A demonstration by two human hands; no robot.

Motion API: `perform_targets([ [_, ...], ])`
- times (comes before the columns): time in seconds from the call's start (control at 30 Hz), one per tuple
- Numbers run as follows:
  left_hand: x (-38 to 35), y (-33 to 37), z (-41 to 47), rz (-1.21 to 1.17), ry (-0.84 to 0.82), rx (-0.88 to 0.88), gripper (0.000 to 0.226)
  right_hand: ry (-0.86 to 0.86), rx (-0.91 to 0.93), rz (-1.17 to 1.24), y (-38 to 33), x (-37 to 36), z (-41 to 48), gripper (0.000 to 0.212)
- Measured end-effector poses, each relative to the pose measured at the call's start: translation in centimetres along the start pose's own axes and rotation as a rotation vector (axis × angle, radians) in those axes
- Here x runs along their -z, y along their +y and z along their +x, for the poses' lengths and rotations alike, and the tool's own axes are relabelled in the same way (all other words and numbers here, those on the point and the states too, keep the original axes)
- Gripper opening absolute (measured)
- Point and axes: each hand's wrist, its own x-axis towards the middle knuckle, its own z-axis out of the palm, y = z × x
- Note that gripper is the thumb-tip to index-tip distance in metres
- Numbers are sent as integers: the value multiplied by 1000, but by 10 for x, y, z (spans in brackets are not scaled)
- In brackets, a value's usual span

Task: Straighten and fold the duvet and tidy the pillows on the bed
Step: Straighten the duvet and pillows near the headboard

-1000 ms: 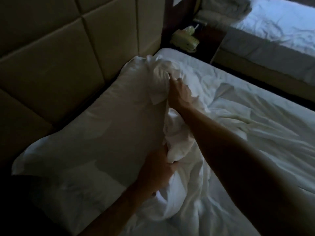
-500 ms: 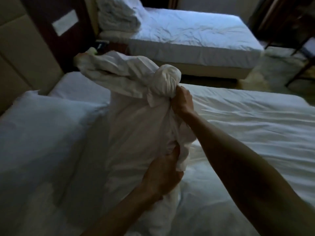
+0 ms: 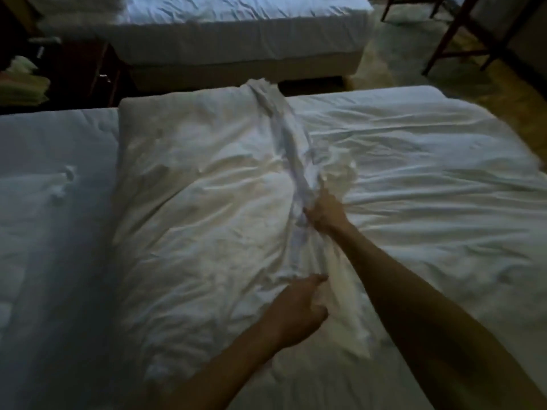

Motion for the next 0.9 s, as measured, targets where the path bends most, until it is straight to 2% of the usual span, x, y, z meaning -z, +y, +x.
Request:
perform_targets([
  [0.1, -7, -10, -6, 139, 77, -49, 46, -80, 27, 47, 10, -23, -25, 62],
  [0.2, -10, -24, -9, 324, 181, -177, 38, -38, 30, 129, 10, -43, -53, 41],
  [0.33, -6, -37, -19, 490, 256, -237, 37, -9, -15, 227, 9, -54, -91, 46],
  [0.47, -3, -31, -41, 456, 277, -167, 36, -47, 18, 139, 2, -45, -146, 48],
  [0.57, -3, -9, -67, 380, 270, -117, 47, -118, 52, 90, -1, -27, -199, 43],
  [0.7, 11, 23, -104, 312, 321, -31, 19, -97, 103, 137, -3, 19, -276, 47],
  [0.9, -9, 102, -152, 313, 255, -86, 17, -10, 35, 238, 30, 109, -368, 35],
])
